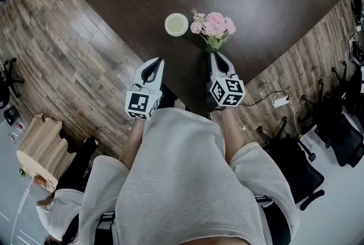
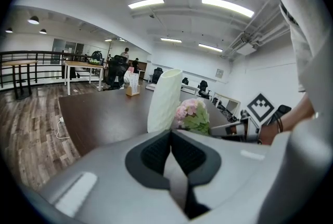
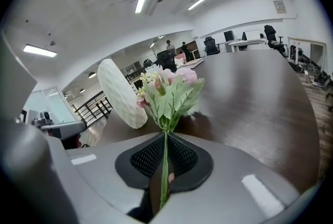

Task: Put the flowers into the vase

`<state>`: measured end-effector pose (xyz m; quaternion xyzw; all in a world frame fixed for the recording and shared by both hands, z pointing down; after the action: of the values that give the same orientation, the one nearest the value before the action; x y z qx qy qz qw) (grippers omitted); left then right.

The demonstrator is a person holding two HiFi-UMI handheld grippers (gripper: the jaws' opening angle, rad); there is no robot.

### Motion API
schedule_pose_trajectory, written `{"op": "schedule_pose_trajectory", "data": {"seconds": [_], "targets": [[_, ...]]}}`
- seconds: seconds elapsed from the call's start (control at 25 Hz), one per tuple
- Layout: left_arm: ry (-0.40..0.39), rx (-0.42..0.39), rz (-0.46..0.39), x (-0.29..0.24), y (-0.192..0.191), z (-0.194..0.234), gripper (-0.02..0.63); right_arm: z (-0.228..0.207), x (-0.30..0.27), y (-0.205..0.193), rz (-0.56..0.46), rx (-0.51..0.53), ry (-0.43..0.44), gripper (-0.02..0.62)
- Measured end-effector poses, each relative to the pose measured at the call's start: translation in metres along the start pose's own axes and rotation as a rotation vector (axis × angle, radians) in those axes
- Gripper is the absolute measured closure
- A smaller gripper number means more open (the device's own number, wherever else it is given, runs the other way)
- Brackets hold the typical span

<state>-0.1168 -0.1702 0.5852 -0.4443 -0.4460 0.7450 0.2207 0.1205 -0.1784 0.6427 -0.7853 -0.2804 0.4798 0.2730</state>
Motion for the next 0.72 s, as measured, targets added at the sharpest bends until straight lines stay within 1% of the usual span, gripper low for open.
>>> {"op": "schedule_pose_trajectory", "data": {"seconds": [0.16, 0.2, 0.24, 0.4, 0.48, 0.52, 0.6, 0.64, 0.72], "targets": [[-0.001, -0.016, -0.03, -0.005, 0.006, -0.001, 0.592, 0.0, 0.012, 0.022, -0.084, -0.021, 0.015, 0.578], [-0.006, -0.027, -0.041, -0.006, 0.008, -0.002, 0.583, 0.001, 0.014, 0.029, -0.103, -0.018, 0.021, 0.578], [-0.015, -0.039, -0.053, -0.008, 0.011, -0.003, 0.561, 0.003, 0.017, 0.037, -0.125, -0.015, 0.029, 0.578], [-0.033, -0.106, -0.085, -0.03, 0.024, -0.002, 0.398, 0.014, 0.027, 0.079, -0.24, -0.002, 0.077, 0.578], [-0.018, -0.143, -0.104, -0.046, 0.032, 0.003, 0.274, 0.023, 0.03, 0.102, -0.297, 0.012, 0.11, 0.578], [-0.011, -0.161, -0.111, -0.054, 0.037, 0.006, 0.228, 0.028, 0.032, 0.113, -0.323, 0.018, 0.127, 0.578], [-0.011, -0.202, -0.119, -0.07, 0.046, 0.009, 0.166, 0.039, 0.035, 0.132, -0.365, 0.031, 0.157, 0.578], [-0.019, -0.223, -0.121, -0.078, 0.049, 0.009, 0.153, 0.044, 0.036, 0.14, -0.382, 0.038, 0.171, 0.578], [-0.045, -0.264, -0.124, -0.093, 0.056, 0.008, 0.15, 0.052, 0.036, 0.154, -0.412, 0.052, 0.197, 0.578]]}}
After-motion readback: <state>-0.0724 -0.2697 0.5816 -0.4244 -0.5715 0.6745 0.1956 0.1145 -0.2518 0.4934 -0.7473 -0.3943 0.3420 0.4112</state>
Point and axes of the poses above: the fingertips, and each gripper's own axes: x backward along the fingers, z to its left, y out of its top, the point moved 6 cm from there along x, backward along the fingers, and after that the axes turned 2 degrees about y, right-handed, at the moved point
